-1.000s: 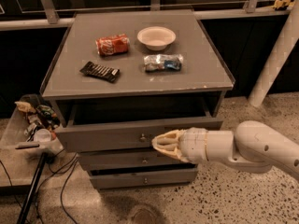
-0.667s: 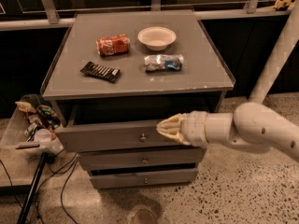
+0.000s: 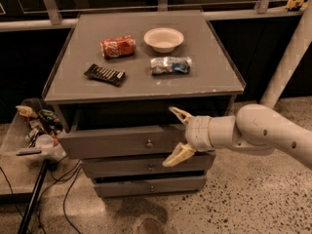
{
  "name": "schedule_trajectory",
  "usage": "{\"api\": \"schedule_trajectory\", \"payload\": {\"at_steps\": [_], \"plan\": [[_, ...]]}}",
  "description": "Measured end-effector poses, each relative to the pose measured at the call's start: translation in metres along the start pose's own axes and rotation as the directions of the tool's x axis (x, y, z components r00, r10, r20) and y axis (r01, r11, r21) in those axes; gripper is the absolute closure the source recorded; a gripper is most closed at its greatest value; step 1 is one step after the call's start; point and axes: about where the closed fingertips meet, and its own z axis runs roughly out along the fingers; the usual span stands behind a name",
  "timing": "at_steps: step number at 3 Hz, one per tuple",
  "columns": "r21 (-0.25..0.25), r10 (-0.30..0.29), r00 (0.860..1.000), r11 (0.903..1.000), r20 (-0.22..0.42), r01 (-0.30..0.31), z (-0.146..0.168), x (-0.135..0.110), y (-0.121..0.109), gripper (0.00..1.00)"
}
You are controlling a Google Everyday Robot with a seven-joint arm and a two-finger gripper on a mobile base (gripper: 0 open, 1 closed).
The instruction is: Open top drawer
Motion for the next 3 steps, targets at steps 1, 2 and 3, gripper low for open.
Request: {"api": "schedule_trajectory", "payload": {"at_steps": [1, 2, 3], "plan": [[-0.014, -0.018, 1.0, 0.9997, -0.008, 0.018, 0.003, -0.003, -0.003, 0.0], [-0.065, -0.005, 0.996, 0.9979, -0.092, -0.001, -0.01, 0.019, 0.013, 0.0], [-0.08, 0.057, 0.975, 0.9939, -0.214, -0.076, -0.047, 0.068, 0.045, 0.0]]}}
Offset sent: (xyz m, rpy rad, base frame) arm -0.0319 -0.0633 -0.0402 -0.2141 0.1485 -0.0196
